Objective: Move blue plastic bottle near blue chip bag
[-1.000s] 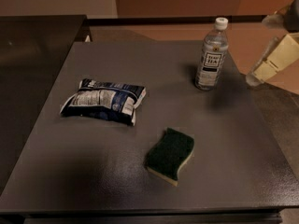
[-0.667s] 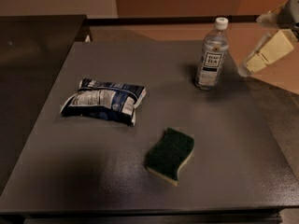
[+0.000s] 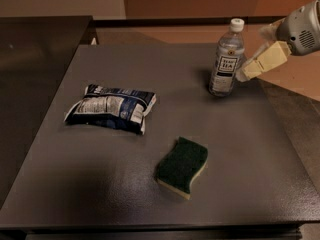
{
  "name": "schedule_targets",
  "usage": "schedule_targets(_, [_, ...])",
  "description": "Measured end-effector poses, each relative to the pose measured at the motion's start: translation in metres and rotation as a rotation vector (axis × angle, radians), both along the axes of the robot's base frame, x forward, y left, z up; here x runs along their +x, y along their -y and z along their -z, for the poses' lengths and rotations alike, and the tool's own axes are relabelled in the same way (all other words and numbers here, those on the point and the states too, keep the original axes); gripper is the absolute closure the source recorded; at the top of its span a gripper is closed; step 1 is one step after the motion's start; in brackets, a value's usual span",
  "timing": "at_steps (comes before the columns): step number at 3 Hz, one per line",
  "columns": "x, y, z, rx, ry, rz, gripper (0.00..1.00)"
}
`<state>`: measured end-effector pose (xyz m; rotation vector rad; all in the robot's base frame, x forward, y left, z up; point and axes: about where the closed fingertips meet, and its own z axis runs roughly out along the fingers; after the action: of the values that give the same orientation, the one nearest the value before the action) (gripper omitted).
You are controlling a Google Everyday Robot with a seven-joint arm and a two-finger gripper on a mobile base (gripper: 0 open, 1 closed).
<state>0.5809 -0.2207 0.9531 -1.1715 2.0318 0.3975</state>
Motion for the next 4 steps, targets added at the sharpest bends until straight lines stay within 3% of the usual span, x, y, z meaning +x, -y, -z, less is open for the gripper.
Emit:
schedule_targets(1, [0.012, -0.004, 0.013, 0.048, -0.002, 0.010, 0.00])
schedule_targets(3, [0.028, -0.021, 0.023, 0.108, -0.003, -0.045, 0.00])
schedule_targets(4, [0.033, -0.031, 0.025, 0.123, -0.009, -0.082, 0.25])
